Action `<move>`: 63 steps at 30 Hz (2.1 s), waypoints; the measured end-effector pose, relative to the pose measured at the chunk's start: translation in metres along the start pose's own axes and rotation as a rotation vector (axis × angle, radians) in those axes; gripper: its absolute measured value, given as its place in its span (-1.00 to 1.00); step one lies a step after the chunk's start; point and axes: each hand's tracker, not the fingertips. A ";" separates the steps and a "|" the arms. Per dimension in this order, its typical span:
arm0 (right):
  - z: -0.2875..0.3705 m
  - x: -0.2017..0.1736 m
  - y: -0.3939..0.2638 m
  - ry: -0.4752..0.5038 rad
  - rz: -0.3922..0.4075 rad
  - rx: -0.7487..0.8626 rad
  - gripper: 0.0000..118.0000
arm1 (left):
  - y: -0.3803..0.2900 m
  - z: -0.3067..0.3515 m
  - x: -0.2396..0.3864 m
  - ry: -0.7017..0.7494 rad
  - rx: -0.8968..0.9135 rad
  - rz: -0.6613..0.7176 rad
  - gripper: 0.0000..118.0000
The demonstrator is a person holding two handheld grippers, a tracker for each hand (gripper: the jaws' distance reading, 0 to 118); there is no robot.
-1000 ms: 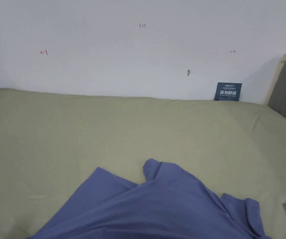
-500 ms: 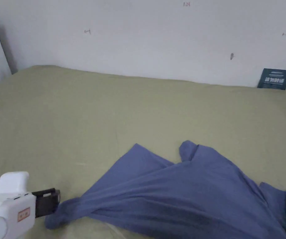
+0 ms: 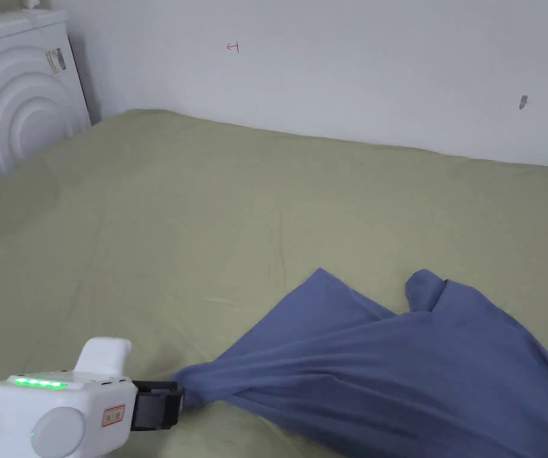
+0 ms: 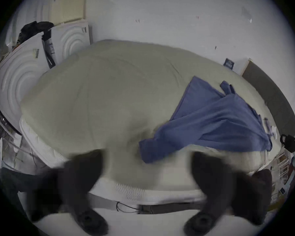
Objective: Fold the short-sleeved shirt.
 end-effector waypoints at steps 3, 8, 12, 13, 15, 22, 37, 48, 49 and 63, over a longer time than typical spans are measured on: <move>-0.007 0.000 -0.001 -0.007 -0.002 -0.028 -1.00 | 0.009 -0.037 0.000 0.014 -0.047 -0.029 0.97; -0.025 0.005 -0.003 -0.027 0.020 -0.076 -1.00 | 0.019 -0.075 0.000 0.025 -0.071 -0.042 0.42; -0.046 0.009 0.005 -0.020 0.018 -0.104 -1.00 | 0.020 -0.066 0.000 -0.057 -0.053 -0.029 -0.70; -0.054 0.010 0.009 -0.020 0.021 -0.106 -1.00 | 0.021 -0.064 0.001 -0.086 -0.035 0.003 -0.84; -0.073 0.013 0.024 -0.007 0.029 -0.112 -1.00 | 0.020 -0.063 0.002 -0.067 -0.050 -0.017 -0.84; -0.182 0.040 0.099 -0.012 0.045 -0.120 -1.00 | 0.015 -0.058 0.012 -0.058 -0.061 -0.020 -0.84; -0.328 0.070 0.149 -0.048 0.166 -0.340 0.63 | 0.023 -0.047 0.041 -0.049 -0.087 0.003 -0.84; -0.300 0.048 0.167 0.001 0.195 -0.332 -1.00 | 0.026 -0.049 0.033 -0.055 -0.095 0.021 -0.84; -0.289 0.046 0.171 0.014 0.177 -0.329 -1.00 | 0.027 -0.048 0.033 -0.058 -0.098 0.029 -0.84; -0.008 0.078 0.257 -0.026 0.172 0.174 -1.00 | 0.125 0.100 0.039 -0.178 0.214 0.004 -0.84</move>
